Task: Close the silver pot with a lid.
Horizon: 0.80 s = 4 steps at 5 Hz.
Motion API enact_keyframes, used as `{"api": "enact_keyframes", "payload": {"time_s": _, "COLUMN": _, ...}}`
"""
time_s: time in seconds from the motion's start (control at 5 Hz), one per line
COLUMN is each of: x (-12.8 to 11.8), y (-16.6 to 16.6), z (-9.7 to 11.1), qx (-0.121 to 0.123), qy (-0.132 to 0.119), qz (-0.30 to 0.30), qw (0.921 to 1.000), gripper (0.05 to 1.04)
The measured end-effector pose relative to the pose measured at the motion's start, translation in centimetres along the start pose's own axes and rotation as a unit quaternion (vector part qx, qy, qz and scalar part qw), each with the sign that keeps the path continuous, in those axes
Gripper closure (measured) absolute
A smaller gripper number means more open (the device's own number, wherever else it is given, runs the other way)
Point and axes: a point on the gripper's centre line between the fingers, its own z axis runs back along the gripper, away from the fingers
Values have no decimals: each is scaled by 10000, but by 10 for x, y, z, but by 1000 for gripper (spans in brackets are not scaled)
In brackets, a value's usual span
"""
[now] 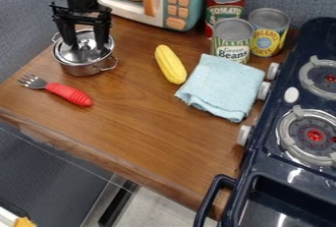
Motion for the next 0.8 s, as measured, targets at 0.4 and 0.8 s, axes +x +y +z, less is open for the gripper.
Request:
{"api": "enact_keyframes", "payload": {"time_s": 0.4, "x": -11, "y": -11, "z": 80, "qx": 289, "qy": -773, "qz": 66, "qw": 9966, "gripper": 79}}
{"api": "enact_keyframes", "payload": {"time_s": 0.8, "x": -12, "y": -34, "z": 81, "qx": 489, "qy": -645, "qz": -566, "qw": 9951, "gripper": 81}}
